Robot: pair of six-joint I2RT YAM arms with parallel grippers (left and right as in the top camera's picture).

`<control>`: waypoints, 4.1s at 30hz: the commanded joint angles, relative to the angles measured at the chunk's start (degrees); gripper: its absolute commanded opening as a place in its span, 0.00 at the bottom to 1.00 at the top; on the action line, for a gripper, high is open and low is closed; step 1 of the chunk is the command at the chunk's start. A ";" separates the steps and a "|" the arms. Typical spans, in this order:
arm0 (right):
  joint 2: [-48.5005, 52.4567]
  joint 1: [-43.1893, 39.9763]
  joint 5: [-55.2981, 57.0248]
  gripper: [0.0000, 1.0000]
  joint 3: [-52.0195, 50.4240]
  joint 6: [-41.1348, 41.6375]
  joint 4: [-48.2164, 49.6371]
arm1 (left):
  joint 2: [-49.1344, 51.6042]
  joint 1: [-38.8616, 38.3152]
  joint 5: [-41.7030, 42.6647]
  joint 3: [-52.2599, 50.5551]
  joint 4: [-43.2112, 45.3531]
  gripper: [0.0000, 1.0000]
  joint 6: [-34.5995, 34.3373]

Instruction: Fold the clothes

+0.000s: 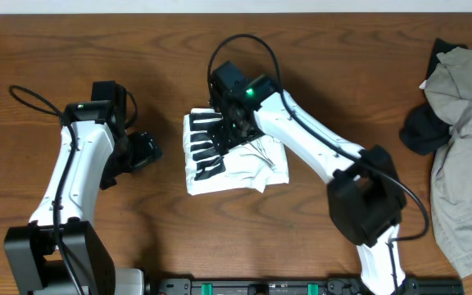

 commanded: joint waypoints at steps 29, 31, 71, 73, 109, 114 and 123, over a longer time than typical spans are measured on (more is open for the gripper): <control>3.37 -9.42 -9.57 0.29 1.03 4.70 5.01 | -0.04 0.17 -0.68 0.02 0.11 0.98 -0.72; 3.37 -9.92 -6.67 0.56 1.14 4.81 4.92 | -0.04 0.17 -0.70 0.02 0.09 0.98 -0.72; 2.73 -3.04 -7.89 0.60 2.67 2.14 3.93 | -0.04 0.17 -0.63 0.02 0.20 0.98 -0.74; 3.98 -3.02 -6.56 0.60 2.67 4.07 5.25 | -0.04 0.17 -0.63 0.02 0.02 0.98 -0.72; -1.49 -6.34 -18.58 0.08 -2.38 -1.29 -10.01 | -0.04 0.02 10.99 0.02 1.75 0.98 4.90; -1.49 -6.67 -19.52 0.01 -8.22 0.68 -7.13 | -0.04 -0.92 13.90 0.02 3.08 0.98 5.79; -1.49 -6.93 -19.85 0.01 -10.95 0.94 -6.14 | -0.04 -6.95 14.16 0.02 3.85 0.98 6.86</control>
